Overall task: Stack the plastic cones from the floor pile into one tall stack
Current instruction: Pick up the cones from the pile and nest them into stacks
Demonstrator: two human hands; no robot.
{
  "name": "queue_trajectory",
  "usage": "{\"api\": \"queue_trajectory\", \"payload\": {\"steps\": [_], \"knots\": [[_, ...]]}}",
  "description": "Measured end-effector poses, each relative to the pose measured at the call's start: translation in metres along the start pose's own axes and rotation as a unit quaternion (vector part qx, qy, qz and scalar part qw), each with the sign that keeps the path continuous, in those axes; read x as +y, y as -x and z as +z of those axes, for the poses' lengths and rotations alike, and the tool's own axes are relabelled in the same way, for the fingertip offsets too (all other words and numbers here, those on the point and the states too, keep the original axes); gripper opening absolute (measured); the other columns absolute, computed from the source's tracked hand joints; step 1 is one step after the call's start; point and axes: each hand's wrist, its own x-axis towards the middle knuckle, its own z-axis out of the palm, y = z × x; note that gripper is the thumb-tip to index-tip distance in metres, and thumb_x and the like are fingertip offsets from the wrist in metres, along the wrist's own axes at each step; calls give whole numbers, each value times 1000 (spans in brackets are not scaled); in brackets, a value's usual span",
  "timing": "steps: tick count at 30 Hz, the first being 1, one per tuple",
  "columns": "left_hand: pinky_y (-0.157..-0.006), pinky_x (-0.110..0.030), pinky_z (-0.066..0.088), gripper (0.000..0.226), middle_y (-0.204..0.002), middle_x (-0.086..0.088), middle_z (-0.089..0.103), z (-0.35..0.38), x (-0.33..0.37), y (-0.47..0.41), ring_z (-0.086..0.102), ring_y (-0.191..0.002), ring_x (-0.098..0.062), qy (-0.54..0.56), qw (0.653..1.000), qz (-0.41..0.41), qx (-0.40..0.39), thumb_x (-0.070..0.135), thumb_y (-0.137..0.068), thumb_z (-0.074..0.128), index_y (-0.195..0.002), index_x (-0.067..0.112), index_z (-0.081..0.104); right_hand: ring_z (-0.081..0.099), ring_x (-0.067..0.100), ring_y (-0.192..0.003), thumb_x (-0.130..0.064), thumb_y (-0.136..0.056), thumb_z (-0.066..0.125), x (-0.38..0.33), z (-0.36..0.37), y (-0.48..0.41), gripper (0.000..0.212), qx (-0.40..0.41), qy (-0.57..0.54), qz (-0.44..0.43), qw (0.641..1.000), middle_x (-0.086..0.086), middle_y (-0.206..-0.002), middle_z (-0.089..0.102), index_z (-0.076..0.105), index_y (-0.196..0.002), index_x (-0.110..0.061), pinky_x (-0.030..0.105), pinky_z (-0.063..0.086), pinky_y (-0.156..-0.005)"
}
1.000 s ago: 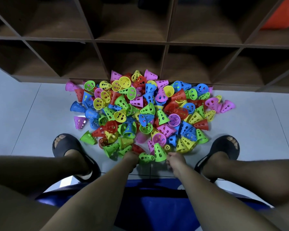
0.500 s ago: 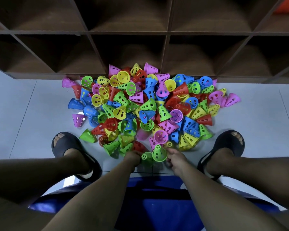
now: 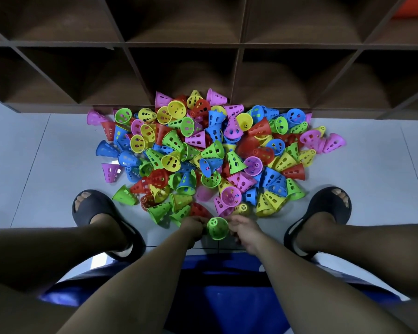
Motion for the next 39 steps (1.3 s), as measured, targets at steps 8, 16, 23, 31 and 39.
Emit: {"api": "queue_trajectory", "payload": {"steps": [8, 16, 23, 31, 39], "knots": [[-67, -32, 59, 14, -99, -16, 70, 1, 1, 0, 67, -78, -25, 62, 998, -13, -7, -2, -100, 60, -109, 4, 71, 65, 23, -101, -3, -98, 62, 13, 2, -22, 22, 67, 88, -3, 994, 4, -114, 65, 73, -110, -18, 41, 61, -92], [-82, -44, 65, 8, -93, -3, 77, -7, 6, -4, 76, -86, -24, -93, 989, 105, 53, 25, -93, 72, -100, 28, 68, 70, 15, -85, -10, -97, 66, -1, 5, -23, 20, 167, 206, -114, 957, 0, -98, 71, 66, -88, -27, 32, 64, -75], [-57, -35, 61, 28, -94, 5, 64, -15, 26, 8, 75, -84, -28, -92, 982, 133, 101, 9, -103, 58, -120, 31, 54, 69, 12, -78, -8, -100, 62, -18, 12, -23, 30, 155, 269, -180, 933, -5, -104, 66, 61, -117, -32, 25, 59, -57], [-64, -43, 67, 47, -118, -10, 69, -29, 27, 7, 74, -86, -30, -159, 977, 108, 95, 8, -104, 46, -142, 30, 59, 63, 7, -80, -7, -102, 52, -28, 18, -32, 58, 131, 384, -160, 900, -8, -111, 66, 46, -152, -36, 19, 40, -53], [-56, -44, 66, 14, -89, -6, 74, -39, 30, 14, 76, -76, -25, -178, 970, 99, 133, 16, -102, 63, -114, 17, 70, 61, 24, -114, -6, -98, 54, -22, 20, -35, 55, 169, 458, -100, 867, 7, -142, 59, 54, -148, -26, 26, 52, -78]]}}
